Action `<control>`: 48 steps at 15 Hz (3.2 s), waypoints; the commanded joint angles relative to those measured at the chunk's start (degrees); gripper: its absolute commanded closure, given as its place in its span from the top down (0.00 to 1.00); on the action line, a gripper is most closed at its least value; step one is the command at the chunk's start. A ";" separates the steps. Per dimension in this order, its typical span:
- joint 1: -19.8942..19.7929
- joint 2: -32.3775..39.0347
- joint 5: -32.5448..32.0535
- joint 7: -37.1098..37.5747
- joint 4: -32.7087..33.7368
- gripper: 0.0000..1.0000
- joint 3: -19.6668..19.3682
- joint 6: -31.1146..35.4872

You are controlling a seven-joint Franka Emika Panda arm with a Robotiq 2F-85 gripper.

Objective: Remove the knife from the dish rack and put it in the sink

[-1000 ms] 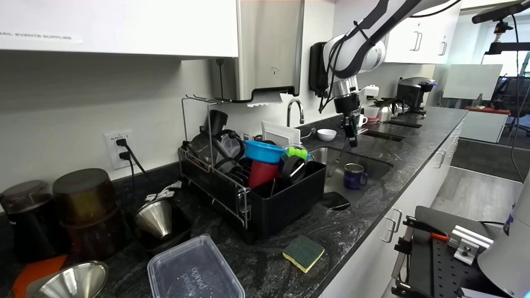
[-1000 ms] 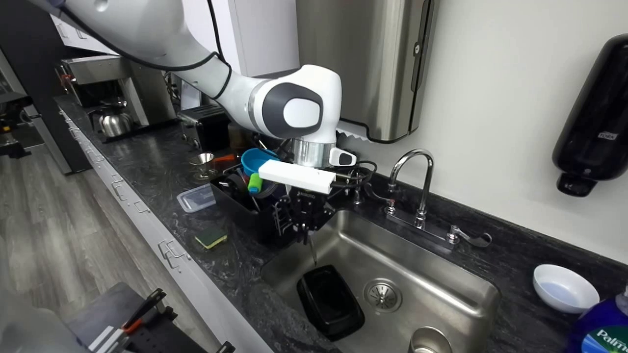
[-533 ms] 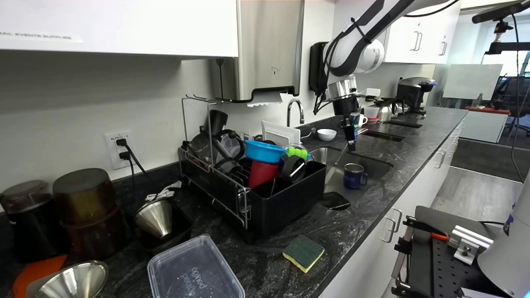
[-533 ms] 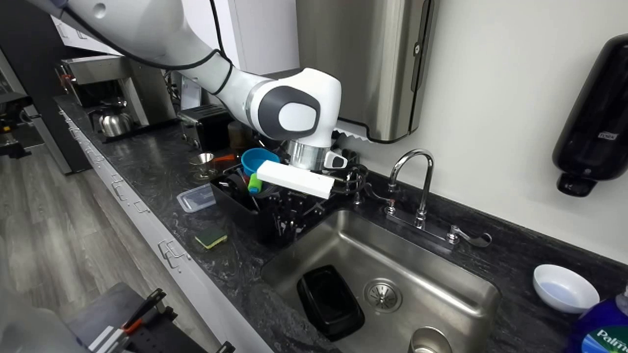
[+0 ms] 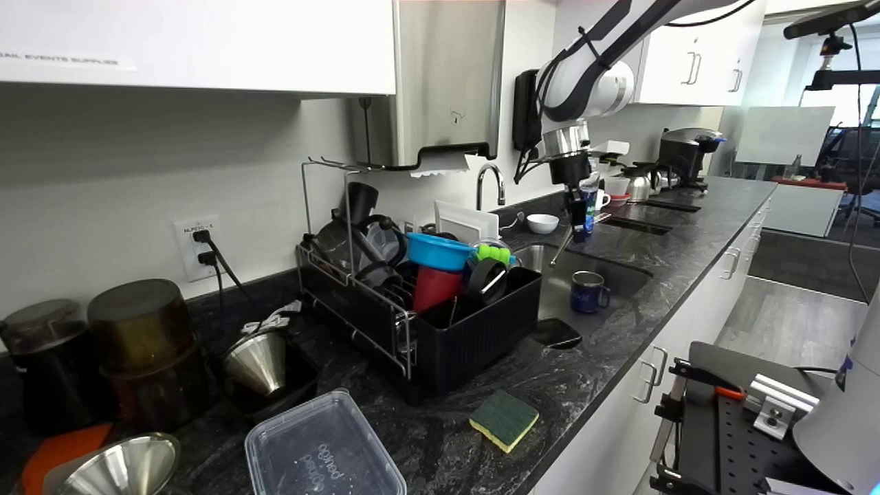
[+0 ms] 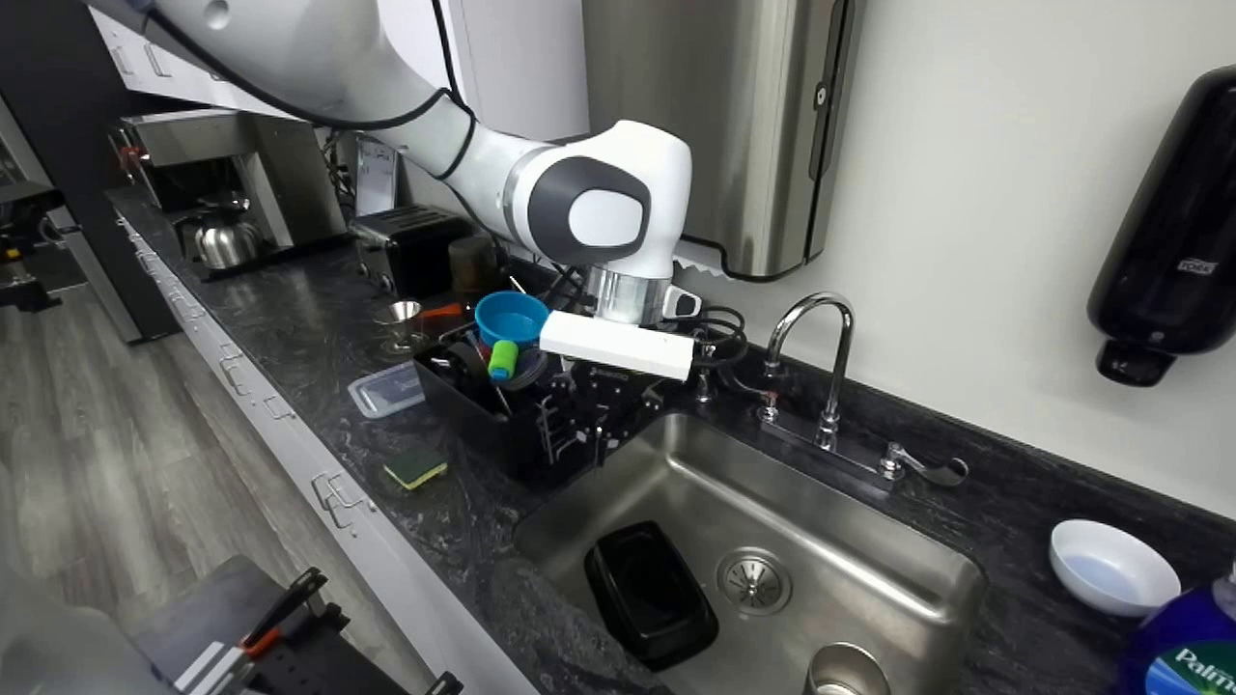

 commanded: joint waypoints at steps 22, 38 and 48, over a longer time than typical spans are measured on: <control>-2.19 3.46 -2.43 -2.75 3.80 0.13 0.21 -0.05; -6.81 10.60 -0.37 -5.68 -1.94 0.03 0.12 12.19; -9.07 13.02 4.48 -12.92 -5.90 0.03 1.42 23.75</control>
